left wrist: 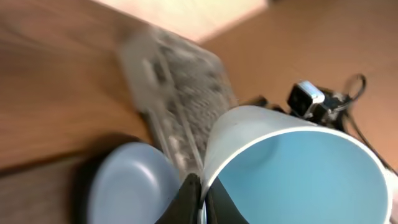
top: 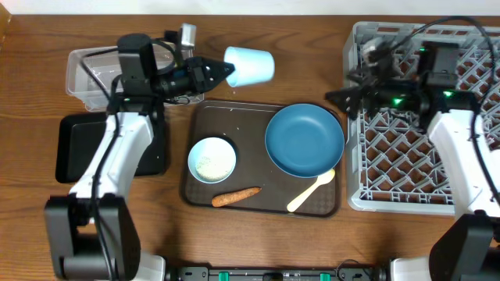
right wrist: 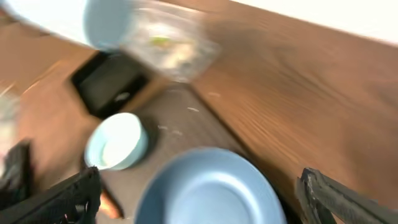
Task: Sort waste into correct bins and load items into the dishwasher rack
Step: 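Lift the small blue cup with the left gripper toward the right gripper, then close the right gripper on the blue cup held by the left gripper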
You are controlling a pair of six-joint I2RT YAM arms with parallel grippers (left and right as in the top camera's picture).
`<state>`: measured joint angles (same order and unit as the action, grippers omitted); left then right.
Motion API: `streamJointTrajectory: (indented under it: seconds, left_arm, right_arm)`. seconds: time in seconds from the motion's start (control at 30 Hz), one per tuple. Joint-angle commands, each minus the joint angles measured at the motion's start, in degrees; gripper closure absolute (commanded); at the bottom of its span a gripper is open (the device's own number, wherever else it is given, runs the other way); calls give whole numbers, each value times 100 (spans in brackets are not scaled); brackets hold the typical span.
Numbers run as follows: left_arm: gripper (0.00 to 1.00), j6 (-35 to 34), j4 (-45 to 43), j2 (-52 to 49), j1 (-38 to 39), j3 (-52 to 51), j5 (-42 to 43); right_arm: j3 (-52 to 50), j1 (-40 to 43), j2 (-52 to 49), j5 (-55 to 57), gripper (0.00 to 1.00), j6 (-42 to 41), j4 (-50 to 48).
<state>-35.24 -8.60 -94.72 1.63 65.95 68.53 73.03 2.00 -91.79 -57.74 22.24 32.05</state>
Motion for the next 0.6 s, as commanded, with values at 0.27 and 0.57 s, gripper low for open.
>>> streamJointTrajectory:
  seconds: [0.27,0.57]
  left_arm:
    - [94,-365,-1069,-367,610,61,2100]
    - [94,-363,-1126,-367,756,61,2074]
  right_arm:
    - [94,-1095,-7,-1322,3,2391,-275]
    - [94,-1344,-7,-1329,7,2149,-1032]
